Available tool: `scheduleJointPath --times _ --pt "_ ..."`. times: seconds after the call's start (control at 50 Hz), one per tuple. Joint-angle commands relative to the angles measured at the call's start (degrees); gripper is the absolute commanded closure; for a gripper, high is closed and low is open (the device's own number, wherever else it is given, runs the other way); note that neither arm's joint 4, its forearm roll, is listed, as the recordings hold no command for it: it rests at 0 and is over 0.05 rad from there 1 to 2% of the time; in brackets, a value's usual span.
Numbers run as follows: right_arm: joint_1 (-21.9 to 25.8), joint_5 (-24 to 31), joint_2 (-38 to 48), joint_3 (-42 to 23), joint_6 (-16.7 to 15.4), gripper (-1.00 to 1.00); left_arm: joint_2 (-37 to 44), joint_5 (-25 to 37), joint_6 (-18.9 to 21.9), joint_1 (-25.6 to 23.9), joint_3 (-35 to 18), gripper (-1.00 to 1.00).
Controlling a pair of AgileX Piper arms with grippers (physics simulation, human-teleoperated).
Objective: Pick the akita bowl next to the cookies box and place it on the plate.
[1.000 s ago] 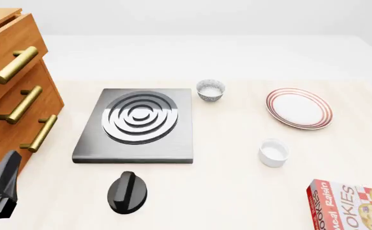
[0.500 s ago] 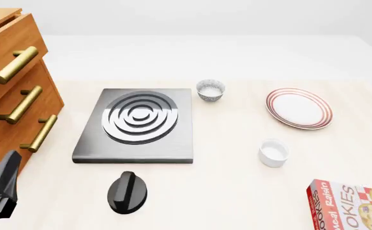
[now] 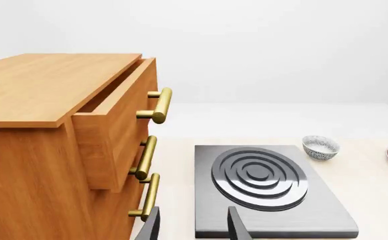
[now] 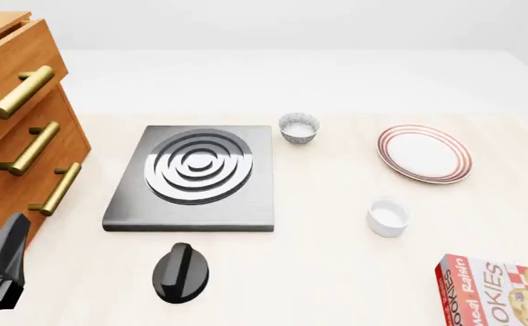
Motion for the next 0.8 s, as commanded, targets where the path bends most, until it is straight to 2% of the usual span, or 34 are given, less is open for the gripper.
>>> scheduleJointPath --times 0.02,0.22,0.3,0.36,0.48,0.8 --pt "-5.05 0.49 7.74 -3.67 0.73 -1.0 0.0 0.0 0.0 0.0 0.0 -1.0" --pt "-8.56 0.26 13.19 -6.4 0.48 -1.0 0.0 0.0 0.0 0.0 0.0 -1.0" --pt "-8.56 0.26 13.2 -6.42 0.48 -1.0 0.0 0.0 0.0 0.0 0.0 -1.0" --pt "-11.61 -0.36 18.18 -8.1 0.22 -1.0 0.0 0.0 0.0 0.0 0.0 -1.0" --pt "-12.76 -0.53 21.03 -9.37 0.17 -1.0 0.0 0.0 0.0 0.0 0.0 -1.0" --pt "-19.29 -1.81 32.17 -13.39 -2.51 -1.0 0.0 0.0 0.0 0.0 0.0 -1.0"
